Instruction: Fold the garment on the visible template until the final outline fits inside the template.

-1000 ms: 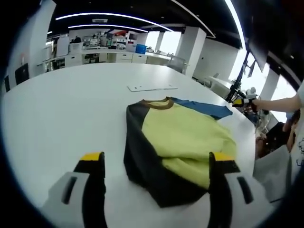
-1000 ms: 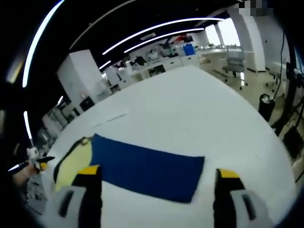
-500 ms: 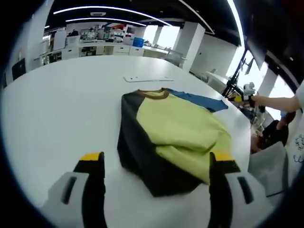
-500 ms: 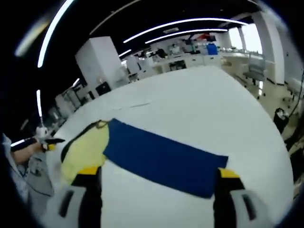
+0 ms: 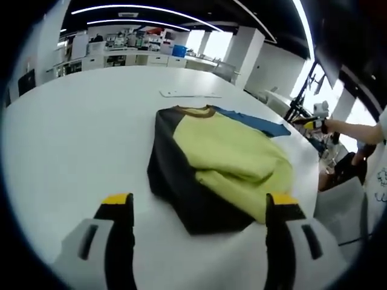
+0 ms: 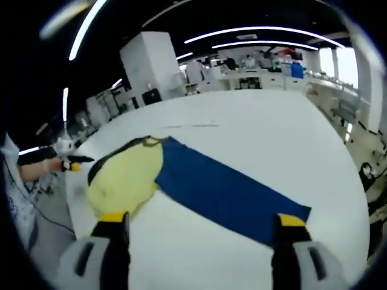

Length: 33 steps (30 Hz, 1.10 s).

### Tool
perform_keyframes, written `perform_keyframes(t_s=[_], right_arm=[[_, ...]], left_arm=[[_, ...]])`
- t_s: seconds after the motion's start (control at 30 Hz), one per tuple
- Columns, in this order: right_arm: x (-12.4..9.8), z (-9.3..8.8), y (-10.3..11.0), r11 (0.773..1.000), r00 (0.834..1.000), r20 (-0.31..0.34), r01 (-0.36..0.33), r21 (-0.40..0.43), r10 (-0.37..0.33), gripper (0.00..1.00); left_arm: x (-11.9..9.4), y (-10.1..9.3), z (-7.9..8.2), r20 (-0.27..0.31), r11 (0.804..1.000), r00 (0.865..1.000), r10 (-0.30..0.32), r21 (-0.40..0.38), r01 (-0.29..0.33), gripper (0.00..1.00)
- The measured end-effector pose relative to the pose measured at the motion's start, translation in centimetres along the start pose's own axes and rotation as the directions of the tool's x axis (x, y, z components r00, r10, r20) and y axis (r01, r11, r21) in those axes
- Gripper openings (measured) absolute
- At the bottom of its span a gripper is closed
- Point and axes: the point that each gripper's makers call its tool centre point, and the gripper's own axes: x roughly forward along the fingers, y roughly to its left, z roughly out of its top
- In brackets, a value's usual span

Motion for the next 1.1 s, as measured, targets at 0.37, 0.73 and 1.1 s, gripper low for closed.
perform_keyframes(t_s=[0.37, 0.73, 1.1], right_arm=[[-0.5, 0.7, 3.6, 0.995, 0.999, 0.007, -0.044, -0.091, 0.045, 0.99], [-1.2, 1.2, 5.4, 0.991, 0.998, 0.009, -0.065, -0.114, 0.067, 0.98], [-1.7, 0.7, 6.2, 0.992, 0.997, 0.008, -0.072, -0.106, 0.073, 0.97]], left_arm=[[-1.1, -0.8, -1.7, -0.008, 1.0, 1.0, 0.007, -0.018, -0.008, 0.87], [-1.2, -1.3, -2.8, 0.009, 0.998, 0.999, 0.042, -0.042, -0.041, 0.78], [-0.5, -1.5, -4.9, -0.015, 0.996, 0.996, 0.083, -0.011, -0.083, 0.52]])
